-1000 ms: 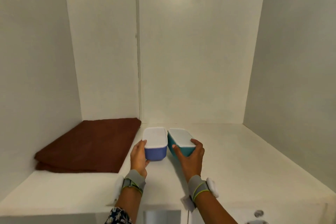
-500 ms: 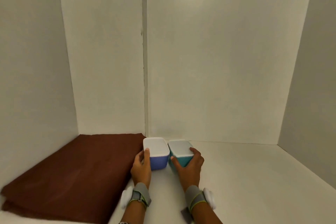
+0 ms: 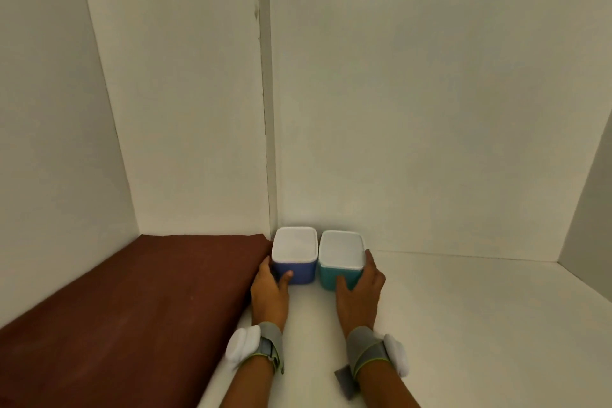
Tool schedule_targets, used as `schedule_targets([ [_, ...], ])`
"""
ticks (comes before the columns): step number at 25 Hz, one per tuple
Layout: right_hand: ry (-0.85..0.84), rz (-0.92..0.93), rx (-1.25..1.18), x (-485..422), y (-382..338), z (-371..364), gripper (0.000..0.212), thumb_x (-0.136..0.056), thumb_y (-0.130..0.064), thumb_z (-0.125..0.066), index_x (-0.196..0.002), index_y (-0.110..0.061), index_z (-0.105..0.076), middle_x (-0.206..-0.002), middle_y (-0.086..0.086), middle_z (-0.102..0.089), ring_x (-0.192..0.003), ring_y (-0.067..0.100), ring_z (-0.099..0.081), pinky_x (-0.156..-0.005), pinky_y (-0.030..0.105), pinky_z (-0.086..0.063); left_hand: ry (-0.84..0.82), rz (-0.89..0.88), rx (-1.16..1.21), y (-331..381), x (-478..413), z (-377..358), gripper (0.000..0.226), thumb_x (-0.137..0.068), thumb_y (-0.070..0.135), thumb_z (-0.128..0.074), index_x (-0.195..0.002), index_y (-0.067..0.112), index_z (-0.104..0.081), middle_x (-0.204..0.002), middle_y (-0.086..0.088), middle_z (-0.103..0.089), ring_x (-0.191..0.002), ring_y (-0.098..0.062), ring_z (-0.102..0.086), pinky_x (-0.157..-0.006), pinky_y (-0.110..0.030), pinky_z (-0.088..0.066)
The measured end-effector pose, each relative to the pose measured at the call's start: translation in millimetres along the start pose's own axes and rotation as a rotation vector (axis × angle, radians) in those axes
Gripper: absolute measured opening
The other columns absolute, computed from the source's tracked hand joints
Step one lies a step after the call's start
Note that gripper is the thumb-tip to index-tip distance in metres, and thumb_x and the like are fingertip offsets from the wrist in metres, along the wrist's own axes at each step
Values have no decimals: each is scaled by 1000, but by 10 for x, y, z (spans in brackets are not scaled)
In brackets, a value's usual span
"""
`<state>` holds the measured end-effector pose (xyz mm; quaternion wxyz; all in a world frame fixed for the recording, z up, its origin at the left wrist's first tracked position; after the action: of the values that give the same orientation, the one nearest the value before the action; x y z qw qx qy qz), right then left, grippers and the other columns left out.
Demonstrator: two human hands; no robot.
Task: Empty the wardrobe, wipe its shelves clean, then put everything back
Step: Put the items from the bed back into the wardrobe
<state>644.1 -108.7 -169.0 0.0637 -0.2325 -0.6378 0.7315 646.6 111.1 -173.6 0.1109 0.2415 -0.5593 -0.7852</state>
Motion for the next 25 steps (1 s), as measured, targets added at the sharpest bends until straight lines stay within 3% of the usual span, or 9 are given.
schedule_targets([
  [3,6,-47,-34,-40,41,5,73,-86,2,-57,-147,-17,-22,-141,9,-38,-130,27,-37,-109,35,-30,137,24,-15,6,-5,113,37,-88,3,-62,-123,2,-51,-117,-19,-64,-106,-32,-62,-85,-28,-43],
  [6,20,-55,16,-93,58,28,58,-89,-2,-56,-141,-15,-34,-133,10,-39,-124,27,-40,-100,28,-33,209,-7,-32,88,49,173,29,-85,6,-66,-108,4,-49,-101,-15,-67,-90,-30,-65,-74,-28,-45],
  [10,36,-51,35,-154,73,53,49,-89,-8,-58,-136,-14,-42,-107,6,-43,-103,27,-50,-99,42,-43,205,-27,-59,118,48,164,22,-85,17,-68,-91,10,-49,-82,-9,-63,-76,-26,-61,-66,-30,-44],
  [14,32,-48,39,-168,69,55,51,-89,-9,-59,-136,-15,-41,-108,5,-44,-102,24,-51,-98,38,-45,133,-87,-57,84,-51,43,14,-86,20,-67,-86,6,-62,-92,-13,-65,-78,-21,-58,-73,-30,-46],
  [18,25,-59,34,-164,79,52,51,-90,-8,-58,-137,-15,-40,-117,8,-44,-102,17,-49,-95,31,-45,151,-91,-46,98,-43,57,16,-87,17,-66,-92,2,-62,-96,-14,-65,-79,-17,-56,-73,-26,-42],
  [25,3,-82,28,-166,118,-3,55,-87,-7,-61,-136,-16,-39,-122,7,-40,-111,25,-50,-97,35,-46,139,-53,-54,51,-67,59,22,-89,27,-62,-89,5,-62,-93,-12,-65,-80,-19,-57,-73,-27,-43],
])
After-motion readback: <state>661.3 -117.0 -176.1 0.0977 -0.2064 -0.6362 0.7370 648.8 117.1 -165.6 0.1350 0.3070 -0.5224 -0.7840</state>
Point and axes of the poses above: each hand's wrist, its own x-axis away from the middle knuckle, its own z-axis out of the back of the hand, y = z × x, the point moved 10 cm from there along -x, towards the middle knuckle
